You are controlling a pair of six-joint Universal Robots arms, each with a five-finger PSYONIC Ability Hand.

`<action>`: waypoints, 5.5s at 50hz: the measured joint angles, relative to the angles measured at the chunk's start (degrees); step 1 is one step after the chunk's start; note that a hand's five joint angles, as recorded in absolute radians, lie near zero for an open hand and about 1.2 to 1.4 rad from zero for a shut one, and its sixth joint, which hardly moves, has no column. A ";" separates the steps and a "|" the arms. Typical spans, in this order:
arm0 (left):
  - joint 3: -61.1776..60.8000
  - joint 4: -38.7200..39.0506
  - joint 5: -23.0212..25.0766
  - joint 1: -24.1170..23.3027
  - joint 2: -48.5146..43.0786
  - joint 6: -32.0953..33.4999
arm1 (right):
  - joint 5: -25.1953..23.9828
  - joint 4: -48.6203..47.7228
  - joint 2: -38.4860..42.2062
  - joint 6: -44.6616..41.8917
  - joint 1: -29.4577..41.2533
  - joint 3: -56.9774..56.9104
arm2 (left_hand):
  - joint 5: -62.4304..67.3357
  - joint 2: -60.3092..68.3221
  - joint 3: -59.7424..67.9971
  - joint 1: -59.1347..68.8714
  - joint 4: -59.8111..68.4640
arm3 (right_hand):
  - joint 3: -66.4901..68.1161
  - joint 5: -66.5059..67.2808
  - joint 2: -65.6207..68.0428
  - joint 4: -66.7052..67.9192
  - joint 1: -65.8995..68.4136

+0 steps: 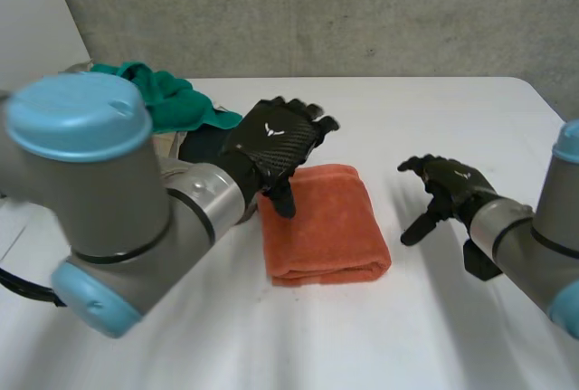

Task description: Fold the laundry.

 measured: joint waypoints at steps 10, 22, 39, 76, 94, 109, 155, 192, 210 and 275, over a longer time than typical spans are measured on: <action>-3.03 -1.88 19.92 3.51 5.25 -0.12 | -6.54 -5.17 1.10 1.38 -1.14 8.79 | 0.00 -0.01 0.00 0.00 0.00 | 0.01 0.00 0.00 0.00 0.00; -3.25 -2.07 19.97 3.58 4.94 -0.07 | -8.18 -9.98 7.43 1.69 3.63 5.81 | 0.00 -0.01 0.00 0.00 0.00 | 0.12 0.00 0.11 0.00 0.00; -3.29 -1.92 19.88 3.84 4.94 -0.16 | 0.26 -9.88 13.47 1.18 5.81 -3.11 | 0.00 -0.01 0.00 0.00 0.00 | 39.75 47.34 41.25 54.58 27.03; -3.28 -1.51 19.88 4.72 3.62 -0.15 | 11.90 6.18 52.05 -15.36 -23.89 -77.12 | 0.00 -0.01 0.00 0.00 0.00 | 39.75 52.65 41.25 54.84 27.03; -2.94 -1.43 19.91 5.24 2.84 -0.15 | 15.18 6.82 53.84 -15.44 -26.21 -79.35 | 0.00 -0.01 0.00 0.00 0.00 | 39.75 52.65 41.25 54.84 27.04; -3.01 -1.43 19.88 5.57 2.99 -0.24 | 16.01 9.10 53.91 -14.11 -26.22 -77.00 | 0.00 -0.01 0.00 0.00 0.00 | 26.80 30.34 25.00 30.25 13.17; -2.09 3.18 -1.03 25.25 -2.94 15.94 | -8.78 -37.23 -14.72 -17.73 -18.83 4.80 | 0.00 -0.01 0.00 0.00 0.00 | 0.25 0.02 0.39 0.19 0.01; -3.86 21.03 0.55 -2.63 -5.53 4.57 | -13.10 -22.74 -13.33 -27.15 -13.64 14.24 | 52.86 56.55 55.64 50.92 56.82 | 0.25 -1.26 0.39 0.19 0.01; -6.35 20.38 1.65 2.90 -1.32 -5.38 | -9.89 -20.04 -12.78 -27.13 -13.17 13.38 | -0.15 -0.08 -0.13 -0.97 -0.20 | 0.25 -1.24 0.39 0.19 0.01; -33.74 6.24 16.83 42.14 11.92 13.94 | 7.60 -3.18 -5.13 -39.79 3.24 0.04 | 13.24 14.28 13.92 14.04 14.22 | 55.83 53.41 54.94 54.55 45.38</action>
